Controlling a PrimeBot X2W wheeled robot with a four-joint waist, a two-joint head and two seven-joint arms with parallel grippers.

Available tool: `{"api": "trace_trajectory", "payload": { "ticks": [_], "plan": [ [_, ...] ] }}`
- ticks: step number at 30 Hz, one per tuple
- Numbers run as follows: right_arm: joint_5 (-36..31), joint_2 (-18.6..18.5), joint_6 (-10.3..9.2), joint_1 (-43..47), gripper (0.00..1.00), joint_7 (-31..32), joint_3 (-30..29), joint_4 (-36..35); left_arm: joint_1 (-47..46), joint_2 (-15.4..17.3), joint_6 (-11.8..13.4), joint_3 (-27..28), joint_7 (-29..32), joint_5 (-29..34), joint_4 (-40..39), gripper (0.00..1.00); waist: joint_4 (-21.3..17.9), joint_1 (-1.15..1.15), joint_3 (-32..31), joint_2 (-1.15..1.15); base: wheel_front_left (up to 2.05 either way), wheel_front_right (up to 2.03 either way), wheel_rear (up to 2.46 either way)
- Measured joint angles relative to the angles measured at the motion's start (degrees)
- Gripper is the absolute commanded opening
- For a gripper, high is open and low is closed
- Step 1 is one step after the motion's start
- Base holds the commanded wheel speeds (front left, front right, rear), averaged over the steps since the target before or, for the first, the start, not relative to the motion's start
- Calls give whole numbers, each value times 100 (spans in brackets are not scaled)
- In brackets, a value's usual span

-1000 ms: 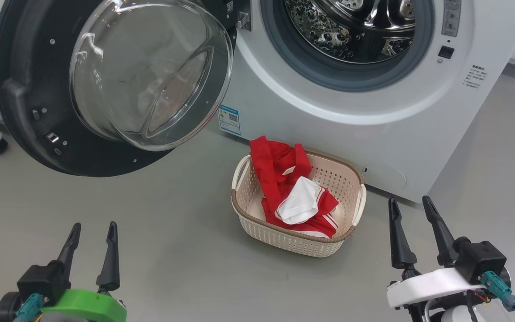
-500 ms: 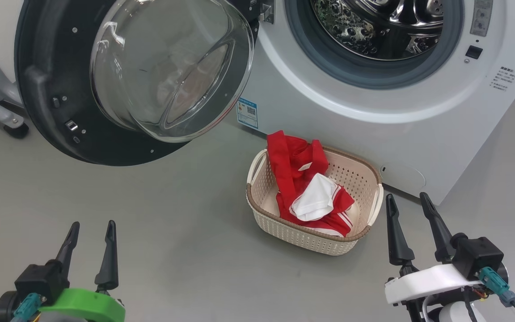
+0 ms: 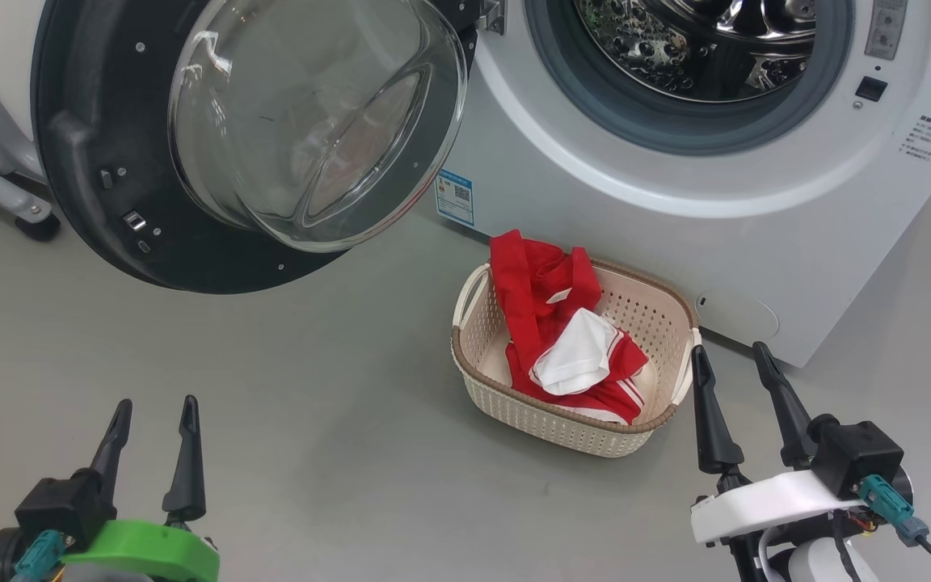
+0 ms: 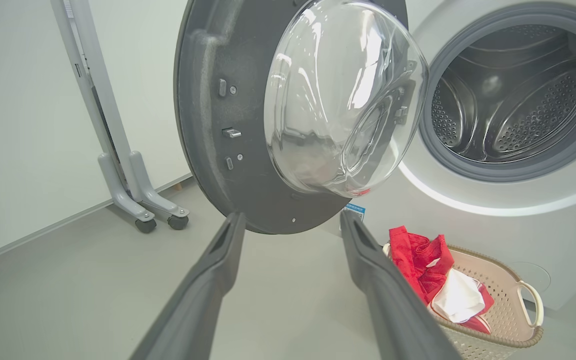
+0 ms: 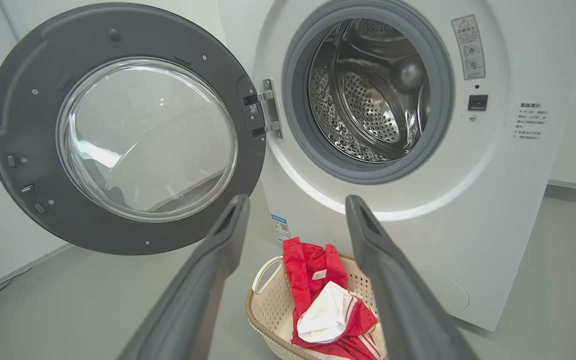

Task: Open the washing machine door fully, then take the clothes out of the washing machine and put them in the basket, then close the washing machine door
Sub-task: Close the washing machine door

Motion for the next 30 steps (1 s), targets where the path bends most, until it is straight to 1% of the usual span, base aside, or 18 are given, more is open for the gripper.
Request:
{"api": "trace_trajectory", "payload": {
  "ticks": [19,20,21,22,30],
  "plan": [
    [0,0,1,-55,100,0,20,66,0,-36,-1,22,0,-1,0,100,-54,0,22,0,0,0,0],
    [0,-2,2,-81,100,0,63,69,0,-42,-1,56,0,-8,-7,99,-66,0,36,0,0,0,0],
    [-1,-2,11,-104,100,0,101,69,0,-44,-1,91,0,-10,-22,11,-78,0,47,0,0,0,0],
    [-1,0,26,-117,100,0,127,69,1,-44,-1,121,0,-11,-42,0,-92,0,60,0,0,0,0],
    [-42,-3,44,-143,100,0,185,69,-1,-33,-2,223,-4,-44,-188,0,-205,0,201,0,0,0,0]
  ]
}}
